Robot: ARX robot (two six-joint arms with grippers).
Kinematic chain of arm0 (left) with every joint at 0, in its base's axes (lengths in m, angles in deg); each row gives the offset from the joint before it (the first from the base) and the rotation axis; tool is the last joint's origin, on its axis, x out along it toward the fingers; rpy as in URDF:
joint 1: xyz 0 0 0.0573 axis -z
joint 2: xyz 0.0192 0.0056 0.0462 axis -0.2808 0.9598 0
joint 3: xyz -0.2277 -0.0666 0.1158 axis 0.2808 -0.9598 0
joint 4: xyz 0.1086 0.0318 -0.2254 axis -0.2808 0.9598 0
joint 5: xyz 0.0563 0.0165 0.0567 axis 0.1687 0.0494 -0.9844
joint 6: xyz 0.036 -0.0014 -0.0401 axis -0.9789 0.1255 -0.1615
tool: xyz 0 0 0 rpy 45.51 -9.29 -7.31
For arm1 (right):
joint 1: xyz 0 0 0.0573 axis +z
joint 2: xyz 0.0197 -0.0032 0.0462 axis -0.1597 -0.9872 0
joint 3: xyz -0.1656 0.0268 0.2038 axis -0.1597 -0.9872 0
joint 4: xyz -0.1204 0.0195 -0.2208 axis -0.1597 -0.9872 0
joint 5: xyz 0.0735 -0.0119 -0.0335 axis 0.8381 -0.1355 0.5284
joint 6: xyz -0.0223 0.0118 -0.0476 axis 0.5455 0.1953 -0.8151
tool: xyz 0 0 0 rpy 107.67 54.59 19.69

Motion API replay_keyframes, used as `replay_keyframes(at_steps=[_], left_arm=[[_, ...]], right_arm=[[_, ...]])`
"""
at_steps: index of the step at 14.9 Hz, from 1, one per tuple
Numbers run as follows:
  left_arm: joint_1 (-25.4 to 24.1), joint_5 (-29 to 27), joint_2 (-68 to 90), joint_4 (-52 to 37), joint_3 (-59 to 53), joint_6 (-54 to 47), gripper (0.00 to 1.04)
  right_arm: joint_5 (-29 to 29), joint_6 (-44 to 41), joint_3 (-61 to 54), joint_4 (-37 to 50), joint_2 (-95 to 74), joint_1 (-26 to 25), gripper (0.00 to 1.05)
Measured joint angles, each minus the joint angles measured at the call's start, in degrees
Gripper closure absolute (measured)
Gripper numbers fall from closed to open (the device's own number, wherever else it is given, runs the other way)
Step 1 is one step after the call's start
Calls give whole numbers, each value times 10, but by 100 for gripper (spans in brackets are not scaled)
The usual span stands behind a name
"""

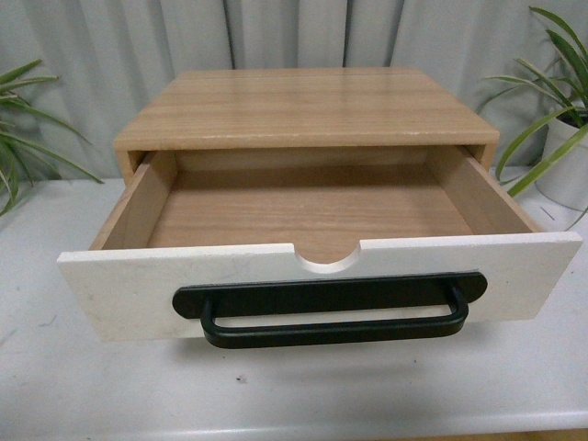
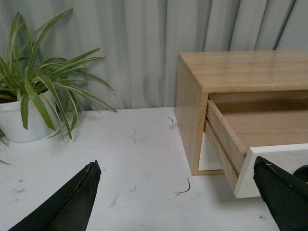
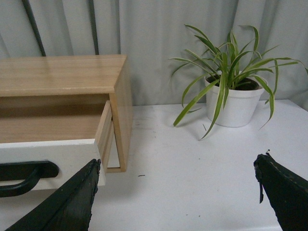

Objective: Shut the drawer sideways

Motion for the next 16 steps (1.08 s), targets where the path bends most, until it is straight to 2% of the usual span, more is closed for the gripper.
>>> replay_keyframes(at_steps=[16], left_arm=[[0,0,0,0,0,0,7]], right_arm=[[0,0,0,0,0,0,6]])
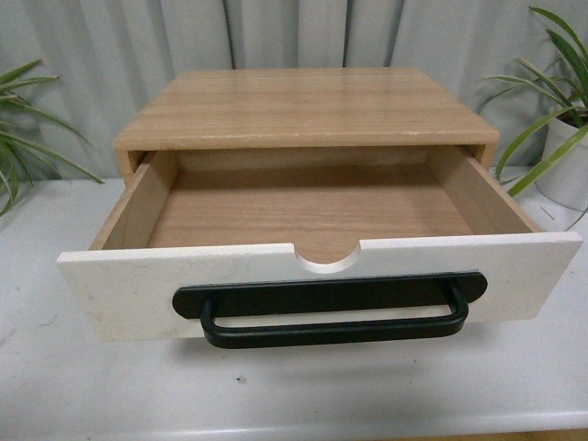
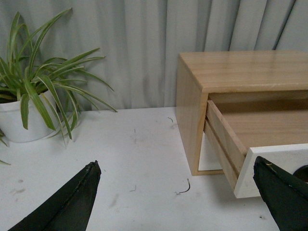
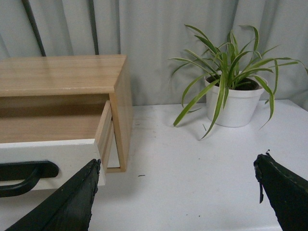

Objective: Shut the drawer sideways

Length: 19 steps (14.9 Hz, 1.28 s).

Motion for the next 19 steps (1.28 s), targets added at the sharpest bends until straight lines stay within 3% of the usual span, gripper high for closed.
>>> replay_keyframes(at_steps=[10,11,12,13,14,15,17,19], left_arm=[[0,0,0,0,0,0,7],[0,0,0,0,0,0,7],[6,-17,5,21,4,8,7],[65,-141,78,130,53,59,7],[88,-209,148,124,78,83,7],[72,-240,195,80,92,81,7],[67,-202,289,-20,144,14,7],[103,-167,386,-92,193,-121,7]], right_arm=[[0,0,0,0,0,0,6],[-9,6,1,-10,-2,2,6],[-64,35,13,-42,-33,21,6],[-73,50,21,-5,-85,10,6],[-64,49,35,50,-130,-6,6],[-57,31,56,111,-176,-11,6],[-25,-62,110,249,-320,10,6],[-2,-200,160,361,-457,27,6]])
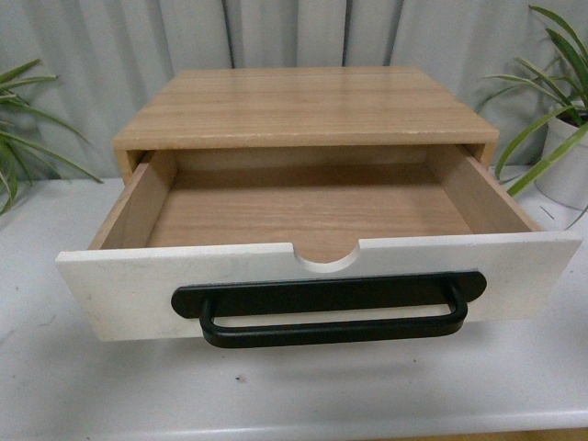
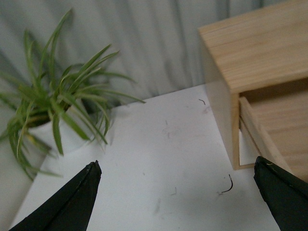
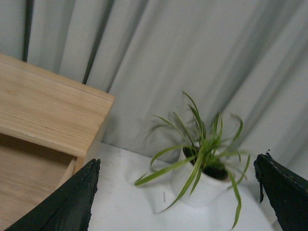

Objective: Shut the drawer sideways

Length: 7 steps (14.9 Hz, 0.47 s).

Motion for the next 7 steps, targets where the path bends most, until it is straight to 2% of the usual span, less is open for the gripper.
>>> replay_keyframes(at_steps=[2,3,5,7], left_arm=[[63,16,45,-8,27,-168,7],[88,25,62,14,38,-266,7],[105,42,94,87,64,-433,7],[128,48,108,127,89,-505,7]], right_arm=[[38,-175,49,71,-115,15,6],[61,-251,68,56,-143,23,6],[125,-435,94,-59,-154,31,6],[164,-540,107,-156,-151,35,6]])
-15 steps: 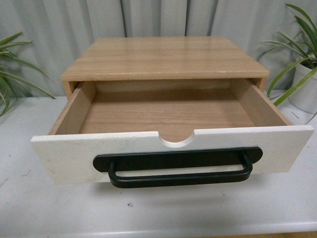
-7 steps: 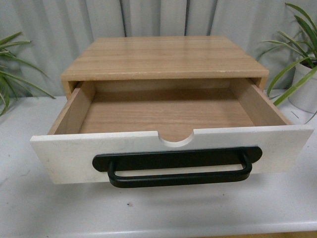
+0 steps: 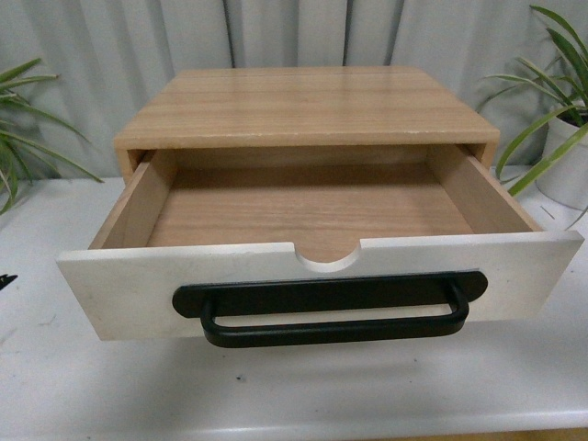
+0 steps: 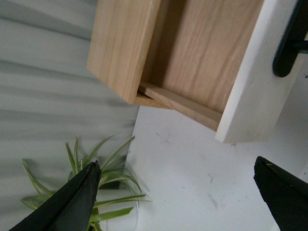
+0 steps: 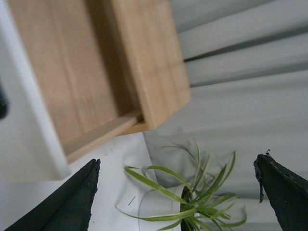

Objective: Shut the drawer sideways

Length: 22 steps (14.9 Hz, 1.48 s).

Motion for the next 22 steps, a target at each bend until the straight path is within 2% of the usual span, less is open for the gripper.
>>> replay_keyframes(at_steps=[3,6,11,22], left_arm=[[24,-1,34,14,20,-25,7],[40,-2,94,-6,37,-29,7],[35,-13,189,-38,72,-30,7],[51,-54,306,-118,136,-12,7]], right_arm=[[12,-68,14,-74,-12,2,6],[7,-86,37,-66,-64,12,6],[-7,-71,67,-85,-138,40,6],[-8,-57,158,-80,-253,38,6]])
